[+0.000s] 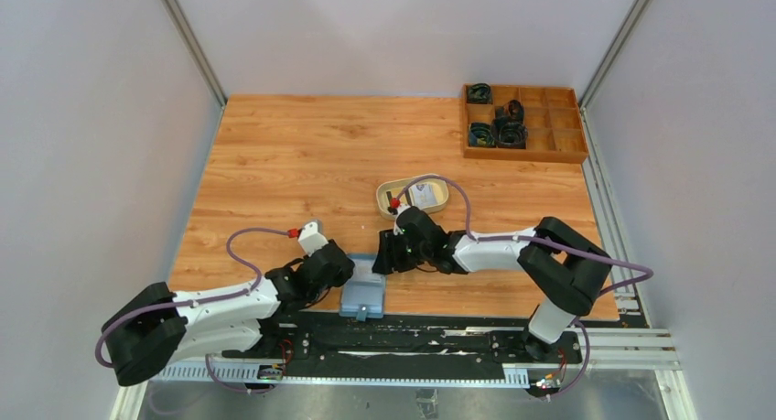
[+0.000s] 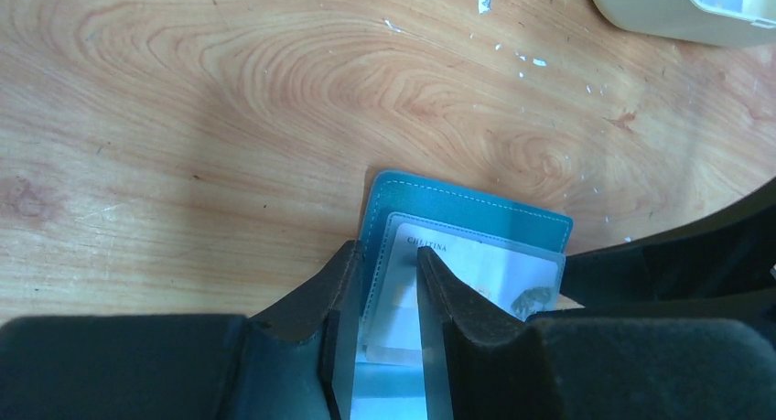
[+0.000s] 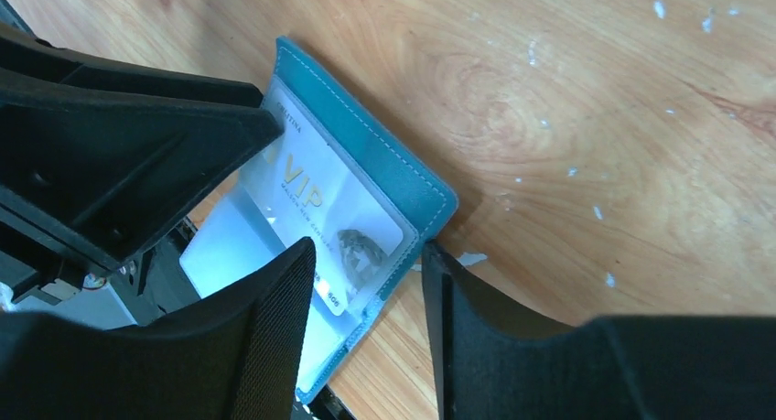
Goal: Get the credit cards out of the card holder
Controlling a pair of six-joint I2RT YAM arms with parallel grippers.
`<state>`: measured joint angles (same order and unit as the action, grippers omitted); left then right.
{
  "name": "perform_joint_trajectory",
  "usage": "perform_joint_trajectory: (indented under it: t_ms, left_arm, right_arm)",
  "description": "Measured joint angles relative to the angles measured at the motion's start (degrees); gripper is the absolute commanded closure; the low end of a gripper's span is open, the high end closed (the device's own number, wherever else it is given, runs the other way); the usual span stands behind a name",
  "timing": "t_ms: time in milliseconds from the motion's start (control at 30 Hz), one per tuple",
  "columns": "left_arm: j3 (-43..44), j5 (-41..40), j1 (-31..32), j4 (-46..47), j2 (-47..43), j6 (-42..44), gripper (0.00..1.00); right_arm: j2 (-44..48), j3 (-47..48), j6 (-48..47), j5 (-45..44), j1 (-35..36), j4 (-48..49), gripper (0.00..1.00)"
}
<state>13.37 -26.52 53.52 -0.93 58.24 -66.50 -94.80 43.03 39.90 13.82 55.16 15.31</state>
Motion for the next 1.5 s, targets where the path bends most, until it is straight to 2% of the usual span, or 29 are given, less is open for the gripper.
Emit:
perform_joint_trajectory:
  t_ms: [100,167,200,367,567,700,800,1067,1267,1400,1500]
  left_arm:
    - [0.1,-0.7,-0.2,1.2,1.0,-0.1,0.71]
    - [0.1,-1.1,-0.2,1.2,1.1,-0.2,0.71]
    - [0.1,-1.2,-0.2,1.2,1.1,-0.3,0.71]
    - [0.1,-1.6,-0.2,-0.3,-0.6,-1.2,0.68]
    - [0.1,-0.5,-0.3,-7.4,-7.1,-1.1,0.5]
    - [0.1,1.2,-1.3,-8.9,-9.5,-0.5,0.49]
    - [0.1,2.5,-1.7,-9.2,-9.3,0.3,0.48]
    - [0.2,3.4,-3.3,-12.1,-11.3,2.5,0.44]
    - [0.6,4.7,-6.6,-17.0,-20.2,6.5,0.27]
    - [2.1,6.9,-7.6,-19.0,-24.4,10.9,0.16]
    - [4.6,9.4,-8.1,-19.3,-25.4,15.2,0.12]
  right_arm:
    - [-0.3,-0.6,0.2,-0.1,-0.9,0.1,0.87]
    - [-0.8,-0.8,0.4,0.3,-1.9,0.0,0.99]
    - [-1.0,-0.8,0.3,0.8,-2.3,0.0,1.0]
    - [-2.9,0.6,-0.7,4.9,-4.3,0.0,1.0]
    - [-6.7,5.3,-5.3,12.2,-8.1,-0.4,1.0]
    - [-10.0,10.8,-9.7,20.3,-11.8,-2.1,1.0]
    - [-15.2,19.6,-14.8,27.2,-13.6,-6.3,1.0]
    - [-28.5,46.9,-33.1,42.7,-14.2,-29.9,1.0]
    - [-34.6,58.2,-46.3,48.5,-16.1,-48.2,1.0]
    - [-36.5,61.1,-52.1,49.2,-17.5,-55.9,1.0]
    - [-37.3,62.1,-55.8,49.7,-18.3,-60.7,1.0]
